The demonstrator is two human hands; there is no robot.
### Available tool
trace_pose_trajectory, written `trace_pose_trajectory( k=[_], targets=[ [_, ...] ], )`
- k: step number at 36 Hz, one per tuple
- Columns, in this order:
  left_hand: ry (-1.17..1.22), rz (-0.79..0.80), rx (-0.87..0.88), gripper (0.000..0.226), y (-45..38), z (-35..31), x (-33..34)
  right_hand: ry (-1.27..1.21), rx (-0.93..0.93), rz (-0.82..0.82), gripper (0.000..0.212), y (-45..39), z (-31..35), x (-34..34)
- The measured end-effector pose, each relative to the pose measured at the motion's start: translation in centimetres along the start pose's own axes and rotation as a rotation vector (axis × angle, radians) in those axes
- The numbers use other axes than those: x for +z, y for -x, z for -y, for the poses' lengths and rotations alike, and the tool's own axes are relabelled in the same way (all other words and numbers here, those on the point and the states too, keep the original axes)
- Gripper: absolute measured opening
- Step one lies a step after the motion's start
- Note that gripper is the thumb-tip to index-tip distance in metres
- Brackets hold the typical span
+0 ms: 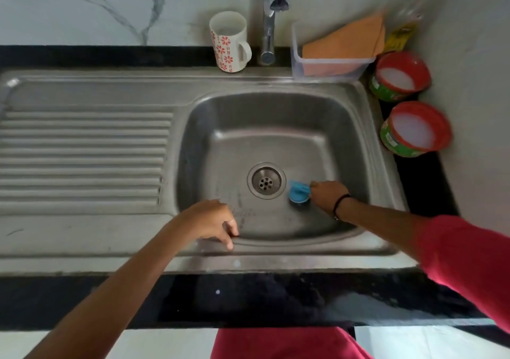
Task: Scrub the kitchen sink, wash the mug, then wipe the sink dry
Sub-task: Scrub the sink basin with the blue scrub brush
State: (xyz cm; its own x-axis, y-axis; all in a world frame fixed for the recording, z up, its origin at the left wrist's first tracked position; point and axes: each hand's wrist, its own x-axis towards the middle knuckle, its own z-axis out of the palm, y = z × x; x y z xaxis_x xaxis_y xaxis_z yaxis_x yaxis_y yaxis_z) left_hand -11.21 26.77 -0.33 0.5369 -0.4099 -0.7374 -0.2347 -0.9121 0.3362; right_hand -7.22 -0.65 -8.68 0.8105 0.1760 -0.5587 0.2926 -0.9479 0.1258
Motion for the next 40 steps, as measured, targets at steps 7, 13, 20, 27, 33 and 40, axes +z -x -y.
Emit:
trace_pose_trajectory(
  k=[7,13,20,27,33,40],
  targets=[
    [0.079,-0.037,-0.035,0.04,1.0,0.1,0.9,0.089,-0.21,0.068,0.035,1.9,3.5,-0.2],
    [0.065,-0.056,-0.052,0.04,1.2,-0.2,1.0,0.082,-0.445,0.055,0.037,0.5,11.3,-1.9],
    [0.112,-0.091,-0.076,0.037,1.0,-0.2,1.2,0.203,-0.418,0.213,0.043,1.1,3.1,-1.3],
    [0.102,-0.032,-0.088,0.037,0.6,-1.2,0.5,0.273,-0.289,0.243,0.04,2.7,0.7,-1.2],
    [0.054,0.01,-0.092,0.038,-0.2,-1.7,0.2,0.073,-0.371,0.137,0.037,0.9,9.5,-2.0],
    [-0.034,0.1,-0.048,0.044,-0.7,-2.3,-0.4,0.021,-0.323,0.154,0.037,1.6,6.9,-0.8]
  ],
)
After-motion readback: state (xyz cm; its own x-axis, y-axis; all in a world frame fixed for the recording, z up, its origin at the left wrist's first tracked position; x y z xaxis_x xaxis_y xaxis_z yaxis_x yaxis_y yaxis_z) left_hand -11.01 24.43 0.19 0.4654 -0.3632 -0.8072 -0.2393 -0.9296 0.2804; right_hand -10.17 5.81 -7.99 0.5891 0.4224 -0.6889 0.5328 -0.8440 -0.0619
